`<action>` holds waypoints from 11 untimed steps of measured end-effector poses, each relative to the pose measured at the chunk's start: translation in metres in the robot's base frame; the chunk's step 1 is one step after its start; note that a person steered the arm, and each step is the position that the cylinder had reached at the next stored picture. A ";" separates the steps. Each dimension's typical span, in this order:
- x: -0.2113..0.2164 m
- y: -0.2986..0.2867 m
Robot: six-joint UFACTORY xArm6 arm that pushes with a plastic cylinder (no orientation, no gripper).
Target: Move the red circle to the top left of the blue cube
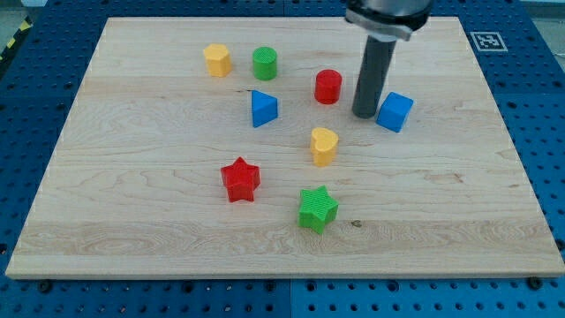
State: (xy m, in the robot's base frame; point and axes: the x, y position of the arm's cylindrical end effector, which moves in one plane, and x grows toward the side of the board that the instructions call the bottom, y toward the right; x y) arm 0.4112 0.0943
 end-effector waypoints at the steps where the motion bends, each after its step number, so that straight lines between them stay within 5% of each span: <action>1: 0.013 -0.026; 9: -0.063 -0.059; 11: -0.032 -0.050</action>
